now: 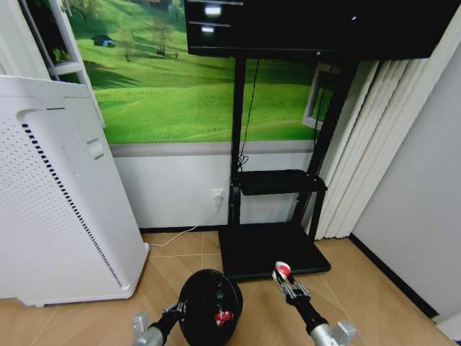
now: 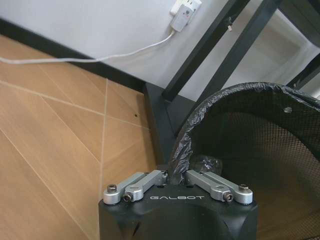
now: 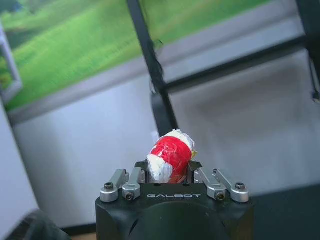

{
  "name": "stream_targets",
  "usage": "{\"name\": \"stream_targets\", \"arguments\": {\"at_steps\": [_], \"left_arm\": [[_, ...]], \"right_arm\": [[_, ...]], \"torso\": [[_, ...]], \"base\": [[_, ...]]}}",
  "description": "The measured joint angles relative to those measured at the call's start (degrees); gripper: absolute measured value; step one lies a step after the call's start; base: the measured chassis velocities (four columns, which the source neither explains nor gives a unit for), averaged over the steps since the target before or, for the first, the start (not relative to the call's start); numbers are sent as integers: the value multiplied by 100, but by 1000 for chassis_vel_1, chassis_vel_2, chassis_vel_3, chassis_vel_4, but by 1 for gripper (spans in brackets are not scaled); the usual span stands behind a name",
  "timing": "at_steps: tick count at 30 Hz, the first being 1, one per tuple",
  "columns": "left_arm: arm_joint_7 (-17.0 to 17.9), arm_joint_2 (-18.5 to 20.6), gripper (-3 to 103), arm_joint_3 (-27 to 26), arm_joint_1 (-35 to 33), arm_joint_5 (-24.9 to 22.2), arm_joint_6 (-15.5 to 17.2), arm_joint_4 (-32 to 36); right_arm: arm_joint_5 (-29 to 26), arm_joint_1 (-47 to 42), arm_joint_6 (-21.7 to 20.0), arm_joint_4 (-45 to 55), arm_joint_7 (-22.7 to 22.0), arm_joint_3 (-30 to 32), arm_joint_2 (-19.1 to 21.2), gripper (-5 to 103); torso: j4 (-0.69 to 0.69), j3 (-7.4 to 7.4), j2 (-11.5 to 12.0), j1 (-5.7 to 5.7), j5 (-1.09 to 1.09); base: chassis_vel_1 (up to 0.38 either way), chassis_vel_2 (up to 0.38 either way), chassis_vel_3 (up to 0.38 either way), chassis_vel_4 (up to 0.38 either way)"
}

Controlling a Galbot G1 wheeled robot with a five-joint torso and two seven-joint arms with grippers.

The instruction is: Pick up the trash bin and place the garbage on the floor into it.

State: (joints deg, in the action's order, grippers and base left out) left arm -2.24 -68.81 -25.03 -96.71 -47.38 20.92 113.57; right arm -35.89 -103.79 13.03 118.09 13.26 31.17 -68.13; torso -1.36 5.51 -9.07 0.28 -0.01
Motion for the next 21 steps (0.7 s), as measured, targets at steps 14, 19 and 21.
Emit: {"name": "stream_targets", "arguments": {"at_steps": [14,19,21], "left_arm": [[211,493,2,526,889,-933,231,-492],[632,808,2,509,983,-1030,457,-428],[825,894,2,505,990,-1115,541,-385]], "right_arm": [[666,98,869,-118,1065,-403,55,38],[838,492,903,-204,1161,-706,135,38],[865,571,920,-208,1195,-793,153,38]], "torso": [[-1,0,0,0,0],[1,0,0,0,0],[1,0,0,0,1]], "base": [[0,0,0,0],[0,0,0,0],[0,0,0,0]]}}
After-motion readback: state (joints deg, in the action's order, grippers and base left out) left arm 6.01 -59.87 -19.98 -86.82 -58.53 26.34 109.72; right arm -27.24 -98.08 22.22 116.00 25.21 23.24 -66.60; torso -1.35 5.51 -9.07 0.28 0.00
